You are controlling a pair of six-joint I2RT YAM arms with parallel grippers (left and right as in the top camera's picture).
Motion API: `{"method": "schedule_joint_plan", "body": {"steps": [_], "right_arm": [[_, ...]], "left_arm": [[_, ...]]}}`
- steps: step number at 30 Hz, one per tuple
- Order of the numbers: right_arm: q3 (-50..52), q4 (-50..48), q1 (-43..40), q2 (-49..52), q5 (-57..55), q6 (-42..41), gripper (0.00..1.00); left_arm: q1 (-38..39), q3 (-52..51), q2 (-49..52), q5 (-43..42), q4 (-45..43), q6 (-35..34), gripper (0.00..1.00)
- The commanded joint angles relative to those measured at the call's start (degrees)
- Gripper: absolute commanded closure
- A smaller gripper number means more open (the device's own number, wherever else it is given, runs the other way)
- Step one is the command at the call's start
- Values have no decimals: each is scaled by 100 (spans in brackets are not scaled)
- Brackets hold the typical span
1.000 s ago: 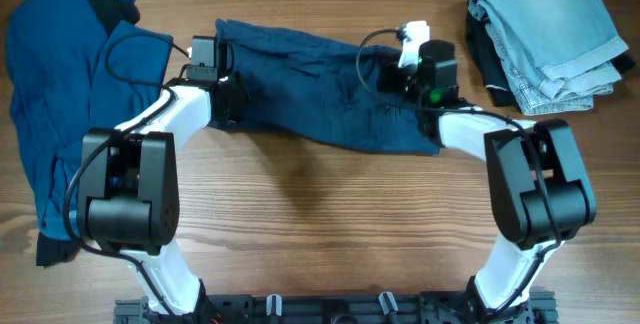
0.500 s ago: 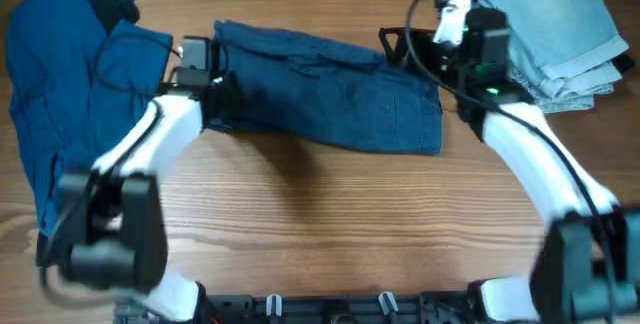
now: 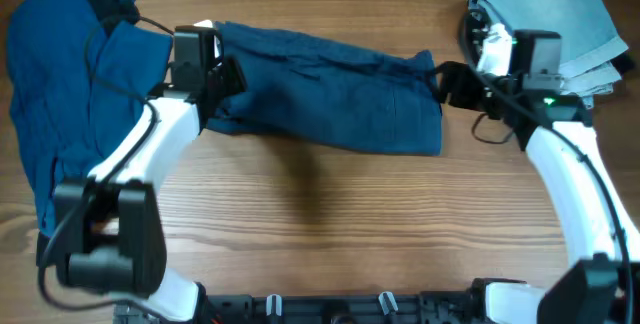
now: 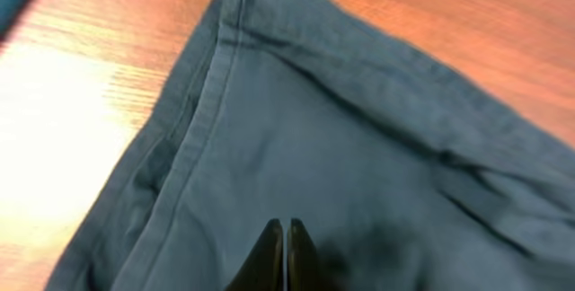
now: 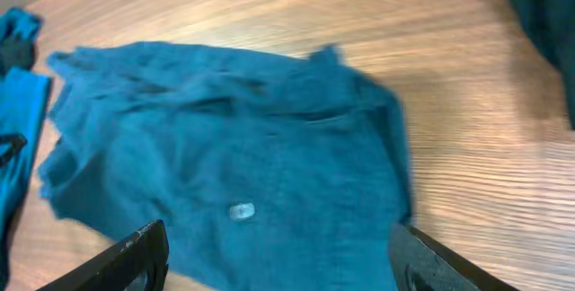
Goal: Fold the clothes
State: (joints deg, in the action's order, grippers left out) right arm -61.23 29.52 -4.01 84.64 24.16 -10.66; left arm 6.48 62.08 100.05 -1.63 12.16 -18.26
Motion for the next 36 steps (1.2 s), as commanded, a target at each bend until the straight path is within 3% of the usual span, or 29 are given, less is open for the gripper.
{"method": "schedule_joint_plan", "body": {"steps": [1, 9, 21, 36], "right_arm": [[22, -37, -380, 634, 693, 651, 21], [22, -431, -374, 1976, 721, 699, 21], [22, -361, -372, 2009, 391, 597, 14], [22, -619, 369, 2568, 20, 535, 18]], "left_arm": [[33, -2, 575, 116, -258, 136, 96], [33, -4, 852, 326, -118, 155, 96], [31, -4, 1635, 365, -343, 155, 96], [11, -4, 1635, 365, -361, 155, 96]]}}
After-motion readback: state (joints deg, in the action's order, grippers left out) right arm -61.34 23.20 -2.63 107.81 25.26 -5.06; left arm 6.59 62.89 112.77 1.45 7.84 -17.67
